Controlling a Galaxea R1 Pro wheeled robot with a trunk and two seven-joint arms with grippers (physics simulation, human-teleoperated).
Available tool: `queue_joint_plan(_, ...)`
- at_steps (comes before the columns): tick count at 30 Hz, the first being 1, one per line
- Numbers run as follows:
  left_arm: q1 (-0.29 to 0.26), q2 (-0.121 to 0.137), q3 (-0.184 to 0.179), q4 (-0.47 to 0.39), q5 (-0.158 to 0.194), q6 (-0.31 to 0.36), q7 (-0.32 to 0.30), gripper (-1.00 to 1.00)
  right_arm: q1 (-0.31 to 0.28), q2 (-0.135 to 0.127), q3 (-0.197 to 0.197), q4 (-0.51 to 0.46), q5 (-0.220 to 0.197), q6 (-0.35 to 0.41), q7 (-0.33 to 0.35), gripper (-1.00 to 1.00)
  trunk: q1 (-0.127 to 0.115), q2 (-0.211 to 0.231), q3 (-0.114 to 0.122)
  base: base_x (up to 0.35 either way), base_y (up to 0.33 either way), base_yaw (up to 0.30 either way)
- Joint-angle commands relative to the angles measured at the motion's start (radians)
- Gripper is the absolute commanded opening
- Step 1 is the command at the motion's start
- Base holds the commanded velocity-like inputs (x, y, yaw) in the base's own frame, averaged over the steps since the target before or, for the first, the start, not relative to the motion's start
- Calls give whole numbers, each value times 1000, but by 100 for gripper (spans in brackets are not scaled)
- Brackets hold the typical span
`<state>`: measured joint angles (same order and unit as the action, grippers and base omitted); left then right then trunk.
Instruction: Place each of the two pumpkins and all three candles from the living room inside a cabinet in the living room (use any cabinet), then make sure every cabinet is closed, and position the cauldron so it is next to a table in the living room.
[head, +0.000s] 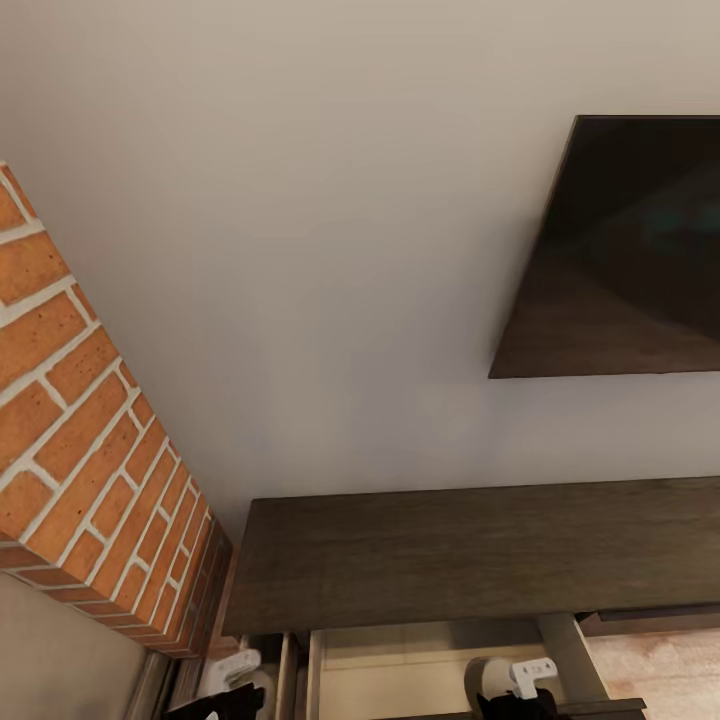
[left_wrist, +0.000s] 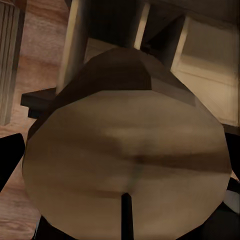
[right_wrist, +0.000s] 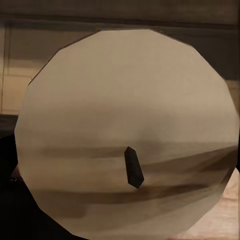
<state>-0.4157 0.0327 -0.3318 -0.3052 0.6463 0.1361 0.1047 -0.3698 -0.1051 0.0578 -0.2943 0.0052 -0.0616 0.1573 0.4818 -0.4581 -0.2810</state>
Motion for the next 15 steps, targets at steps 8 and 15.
queue_joint_plan(8,1,-45,2,3,-2,2,1,-100,-9,3,0,-93,1,216,-2,-100,0,0,0,0,0,0)
queue_joint_plan(15,0,-109,2,1,-1,3,1,-100,-9,6,2,-128,-3,296,-9,-100,0,0,0,0,0,0)
